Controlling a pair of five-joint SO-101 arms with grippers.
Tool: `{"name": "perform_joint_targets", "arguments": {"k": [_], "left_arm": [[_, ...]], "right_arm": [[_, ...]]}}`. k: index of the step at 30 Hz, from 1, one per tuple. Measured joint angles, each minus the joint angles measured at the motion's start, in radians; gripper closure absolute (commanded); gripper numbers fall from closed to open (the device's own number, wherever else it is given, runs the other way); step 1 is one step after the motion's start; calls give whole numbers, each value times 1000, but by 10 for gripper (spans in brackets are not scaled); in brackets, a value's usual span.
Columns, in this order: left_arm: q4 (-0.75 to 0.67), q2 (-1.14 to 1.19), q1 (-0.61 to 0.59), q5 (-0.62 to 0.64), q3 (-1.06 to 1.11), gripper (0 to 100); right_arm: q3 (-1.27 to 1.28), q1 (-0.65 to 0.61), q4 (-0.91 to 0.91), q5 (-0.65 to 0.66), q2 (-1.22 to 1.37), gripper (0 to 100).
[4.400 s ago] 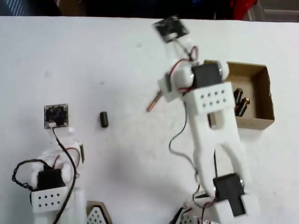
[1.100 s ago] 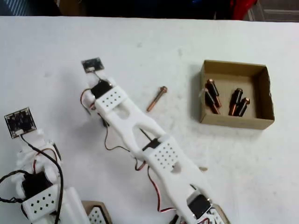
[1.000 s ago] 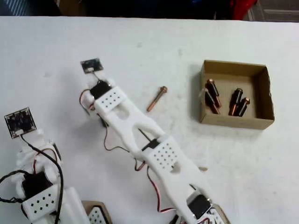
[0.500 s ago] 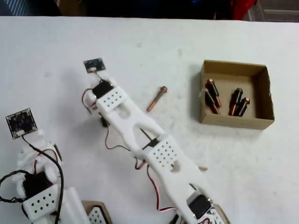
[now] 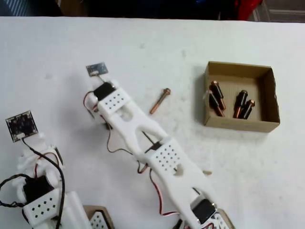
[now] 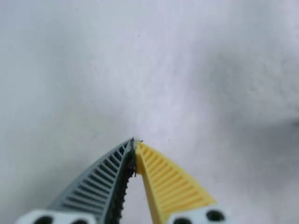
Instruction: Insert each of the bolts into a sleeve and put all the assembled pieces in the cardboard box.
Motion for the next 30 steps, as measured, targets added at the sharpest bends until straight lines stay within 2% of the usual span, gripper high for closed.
{"name": "perform_joint_targets", "arguments": {"k": [12,18,22,30], "left_arm": [[0,0,0,0,0,975],[0,0,0,0,0,975],[0,0,0,0,0,974],[0,0,0,0,0,974]], "right_arm": [[-2,18,37,5,2,984],[-32,48,150,198,-14,981],[-31,91,155,249,-94,981],[34,163,164,255,-353,981]]}}
